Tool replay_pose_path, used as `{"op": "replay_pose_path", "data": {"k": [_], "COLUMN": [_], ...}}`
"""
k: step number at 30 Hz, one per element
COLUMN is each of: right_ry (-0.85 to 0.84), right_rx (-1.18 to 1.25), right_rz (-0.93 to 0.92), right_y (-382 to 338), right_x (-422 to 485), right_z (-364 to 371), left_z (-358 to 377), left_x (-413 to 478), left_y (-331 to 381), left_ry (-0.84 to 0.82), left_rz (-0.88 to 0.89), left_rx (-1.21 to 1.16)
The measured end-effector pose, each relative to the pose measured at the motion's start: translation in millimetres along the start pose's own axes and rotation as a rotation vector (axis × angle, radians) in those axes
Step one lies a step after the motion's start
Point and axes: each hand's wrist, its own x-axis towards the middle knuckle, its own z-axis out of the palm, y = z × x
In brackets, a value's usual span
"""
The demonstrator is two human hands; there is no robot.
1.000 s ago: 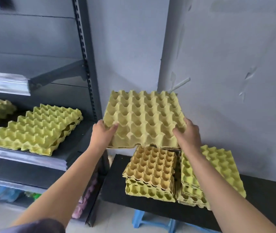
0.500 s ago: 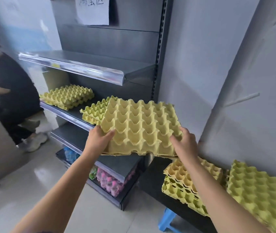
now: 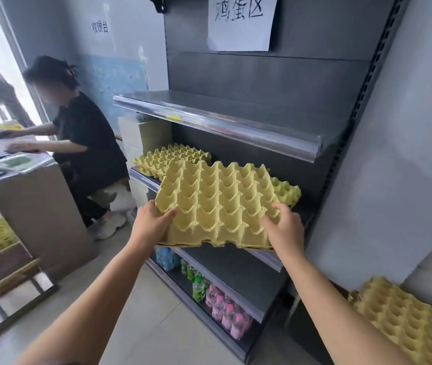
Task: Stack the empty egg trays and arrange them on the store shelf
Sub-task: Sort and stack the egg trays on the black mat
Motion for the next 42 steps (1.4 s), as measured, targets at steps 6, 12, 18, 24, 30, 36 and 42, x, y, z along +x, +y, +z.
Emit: {"op": "replay_pose_path", "data": {"k": [6,12,18,24,30,36,42], "right_ry": [-0.046,-0.089,-0.112,-0.104,0.003,0.175,0.369], "right_rx": [0.003,0.02,0.053,0.071,0.03,-0.06,-0.107], "right_rz": [0.002,-0.027,-0.048,-0.023,0.049,0.177,0.31], "right_y": [-49,-88,-123,-147,-152,-153,-165], "right_x": [36,90,162,220,260,288,292], "right_z": [93,178,257,311,347,385,427], "left_z": [-54,-88,-107,-112,-96,-74,-54], "left_x": [74,159,258,351,430,527,609], "left_y": [-35,-63,-83,-94,-102,-116,-129], "left_ry": [0.045,0.09,0.135,0.117,0.016,-0.212,-0.406], "left_rz": [-0.06,-0.073,-0.104,-0.081,-0.028,0.065,0.19], "left_rx": [0.041,0.038,0.056,0.075,0.049,0.094,0.239]}}
